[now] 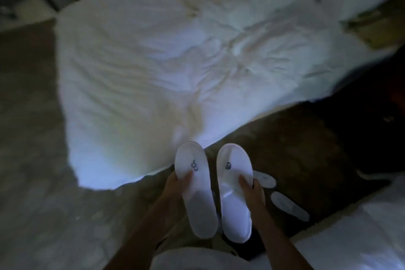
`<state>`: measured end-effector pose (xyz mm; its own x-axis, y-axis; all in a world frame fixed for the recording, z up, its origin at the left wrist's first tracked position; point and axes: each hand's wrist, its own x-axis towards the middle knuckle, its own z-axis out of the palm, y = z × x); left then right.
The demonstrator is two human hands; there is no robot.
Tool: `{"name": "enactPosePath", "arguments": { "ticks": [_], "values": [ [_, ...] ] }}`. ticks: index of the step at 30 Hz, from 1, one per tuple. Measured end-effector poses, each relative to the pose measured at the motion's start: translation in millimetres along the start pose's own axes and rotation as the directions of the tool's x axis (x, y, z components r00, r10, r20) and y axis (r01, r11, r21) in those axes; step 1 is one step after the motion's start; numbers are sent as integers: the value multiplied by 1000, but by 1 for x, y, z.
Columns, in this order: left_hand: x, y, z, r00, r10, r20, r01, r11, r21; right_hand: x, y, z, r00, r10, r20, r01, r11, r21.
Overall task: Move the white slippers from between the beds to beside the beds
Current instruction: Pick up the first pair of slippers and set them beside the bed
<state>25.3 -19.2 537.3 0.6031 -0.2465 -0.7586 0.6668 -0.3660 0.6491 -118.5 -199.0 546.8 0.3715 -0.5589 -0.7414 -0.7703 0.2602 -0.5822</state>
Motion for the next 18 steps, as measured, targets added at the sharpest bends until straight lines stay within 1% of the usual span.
{"name": "enactPosePath", "arguments": {
  "ticks": [1,2,4,6,8,9,11,13,15,17,18],
  "values": [
    [-7,-9,-21,999,-10,-50,7,997,-75,-3,-4,16,999,-37,31,38,999,-35],
    [-16,-22,-45,990,-35,-133,18,992,-128,-7,-8,31,996,-53,69,58,995,-83],
    [-48,-40,-90,962,-63,-266,-12,962,-271,-11,-16,65,986,-67,153,94,980,-175],
    [-72,-57,-132,938,-94,-335,-47,920,-388,-19,-28,103,972,-102,212,157,953,-259],
    [-91,-72,-174,914,-126,-385,-99,852,-514,-37,-45,145,953,-142,267,225,923,-311],
    [-96,-84,-197,896,-153,-417,-111,831,-544,-49,-56,165,940,-158,303,260,906,-335],
    [-107,-104,-241,848,-200,-491,-121,829,-546,-70,-74,211,901,-185,392,346,852,-393],
    [-112,-120,-285,795,-217,-567,-159,827,-539,-89,-85,262,861,-220,458,425,805,-413],
    [-120,-134,-325,762,-224,-607,-218,795,-567,-107,-95,316,827,-227,515,476,771,-424],
    [-124,-153,-368,744,-246,-622,-240,770,-591,-125,-99,370,805,-220,551,514,722,-463],
    [-127,-160,-389,751,-256,-609,-239,753,-612,-134,-99,396,793,-219,569,532,705,-469]
  ]
}}
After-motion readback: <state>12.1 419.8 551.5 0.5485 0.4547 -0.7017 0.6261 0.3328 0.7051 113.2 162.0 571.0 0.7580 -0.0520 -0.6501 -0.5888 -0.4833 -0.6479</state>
